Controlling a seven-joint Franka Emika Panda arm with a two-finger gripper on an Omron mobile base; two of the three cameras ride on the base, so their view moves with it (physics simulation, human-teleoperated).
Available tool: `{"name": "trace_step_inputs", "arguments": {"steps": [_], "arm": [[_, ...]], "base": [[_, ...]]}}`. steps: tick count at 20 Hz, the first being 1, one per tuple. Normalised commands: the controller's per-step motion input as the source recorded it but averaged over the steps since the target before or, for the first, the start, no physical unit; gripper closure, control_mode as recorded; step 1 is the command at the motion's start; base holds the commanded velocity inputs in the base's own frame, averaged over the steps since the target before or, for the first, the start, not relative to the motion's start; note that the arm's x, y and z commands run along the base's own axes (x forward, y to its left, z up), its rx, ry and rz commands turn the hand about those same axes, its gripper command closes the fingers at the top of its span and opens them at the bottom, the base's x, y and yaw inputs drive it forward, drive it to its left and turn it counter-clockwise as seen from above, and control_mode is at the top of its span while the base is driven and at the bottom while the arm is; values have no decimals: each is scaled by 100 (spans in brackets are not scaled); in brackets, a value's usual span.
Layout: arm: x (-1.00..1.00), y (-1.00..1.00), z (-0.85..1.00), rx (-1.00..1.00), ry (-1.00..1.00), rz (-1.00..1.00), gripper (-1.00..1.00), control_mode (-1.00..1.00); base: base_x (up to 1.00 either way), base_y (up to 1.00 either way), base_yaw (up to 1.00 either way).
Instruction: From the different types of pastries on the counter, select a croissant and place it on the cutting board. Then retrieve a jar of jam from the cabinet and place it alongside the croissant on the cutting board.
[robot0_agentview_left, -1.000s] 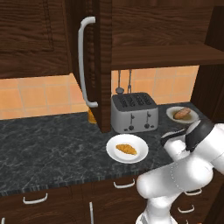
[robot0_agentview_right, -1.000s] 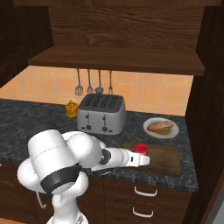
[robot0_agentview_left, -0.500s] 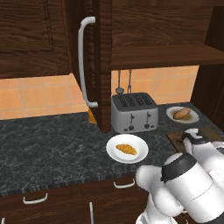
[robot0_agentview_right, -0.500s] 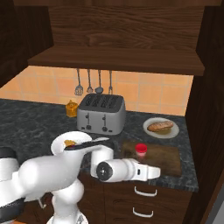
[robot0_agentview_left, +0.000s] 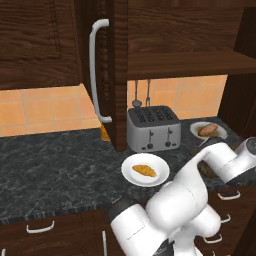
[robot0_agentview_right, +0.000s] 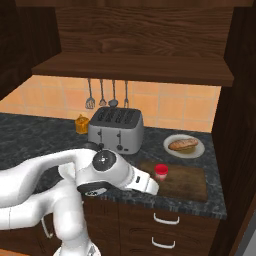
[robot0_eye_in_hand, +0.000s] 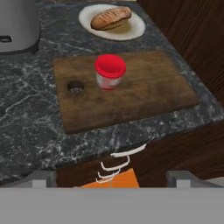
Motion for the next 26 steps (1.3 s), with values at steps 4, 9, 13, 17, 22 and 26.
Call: {"name": "trace_step_inputs", "arguments": {"steps": [4, 9, 13, 17, 22, 26], "arm": [[-22, -14, -2, 18, -3, 5, -100, -100], [-4, 69, -11, 0, 15, 0, -100, -100], [0, 96, 45, -5, 30, 0, -100, -100], [0, 74, 0, -7, 22, 1, -100, -100], [7, 75, -6, 0, 21, 31, -100, -100], [12, 36, -2, 0, 17, 46, -100, -100]], "base": [[0, 0, 0], [0, 0, 0], [0, 0, 0], [0, 0, 0], [0, 0, 0], [0, 0, 0]]}}
